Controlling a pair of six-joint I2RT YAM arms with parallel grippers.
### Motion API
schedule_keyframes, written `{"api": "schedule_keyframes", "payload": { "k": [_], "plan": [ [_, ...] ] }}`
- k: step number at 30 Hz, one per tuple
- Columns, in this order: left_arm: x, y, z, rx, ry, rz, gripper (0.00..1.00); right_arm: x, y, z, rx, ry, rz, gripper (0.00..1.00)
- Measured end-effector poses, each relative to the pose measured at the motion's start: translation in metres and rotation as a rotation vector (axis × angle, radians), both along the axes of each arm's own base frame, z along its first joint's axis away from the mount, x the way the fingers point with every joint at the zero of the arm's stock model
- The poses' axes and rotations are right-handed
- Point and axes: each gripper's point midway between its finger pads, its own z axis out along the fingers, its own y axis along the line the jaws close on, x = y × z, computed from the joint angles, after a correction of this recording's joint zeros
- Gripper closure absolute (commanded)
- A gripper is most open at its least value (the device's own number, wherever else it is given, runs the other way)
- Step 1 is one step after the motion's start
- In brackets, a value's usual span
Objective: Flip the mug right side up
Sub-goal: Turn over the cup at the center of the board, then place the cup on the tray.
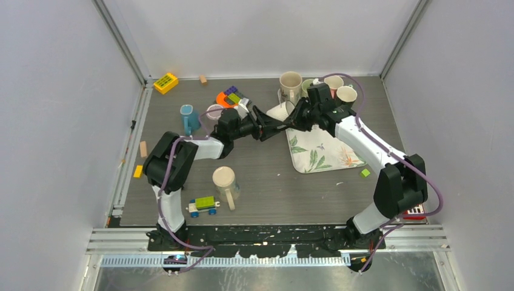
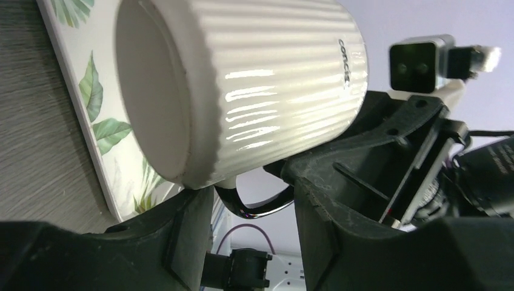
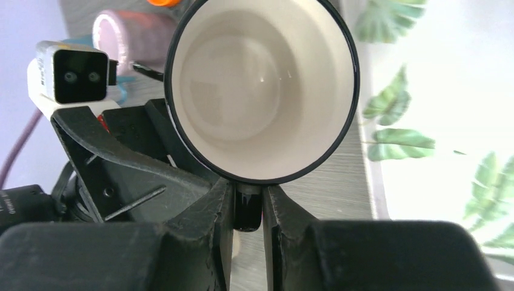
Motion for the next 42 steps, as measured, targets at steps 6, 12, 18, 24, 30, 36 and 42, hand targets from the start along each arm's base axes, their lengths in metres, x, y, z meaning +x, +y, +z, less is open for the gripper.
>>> {"api": "schedule_keyframes", "payload": {
  "k": [6,12,18,24,30,36,42],
  "plan": [
    [-0.003,-0.024,-0.018,0.016,0.021,-0.041,0.49,-0.011,-0.032,-0.005,-0.158,-0.001,-0.043,0.99],
    [-0.005,-0.048,-0.025,0.034,0.018,-0.083,0.50,-0.016,-0.051,-0.005,-0.253,-0.015,-0.072,0.99],
    [-0.005,-0.065,-0.038,0.054,0.022,-0.103,0.51,-0.018,-0.067,-0.009,-0.331,-0.026,-0.105,0.99],
    [-0.006,-0.065,-0.050,0.092,0.022,-0.108,0.51,-0.023,-0.078,-0.019,-0.375,-0.020,-0.129,0.99],
    [-0.003,-0.061,-0.061,0.138,0.013,-0.090,0.51,-0.024,-0.089,-0.028,-0.412,-0.005,-0.150,0.99],
    [-0.001,-0.056,-0.070,0.183,0.005,-0.086,0.50,-0.019,-0.100,-0.030,-0.449,-0.023,-0.175,0.99],
    [0.001,-0.043,-0.059,0.231,-0.031,-0.085,0.49,-0.016,-0.114,-0.038,-0.503,-0.030,-0.210,0.99]
  ]
}}
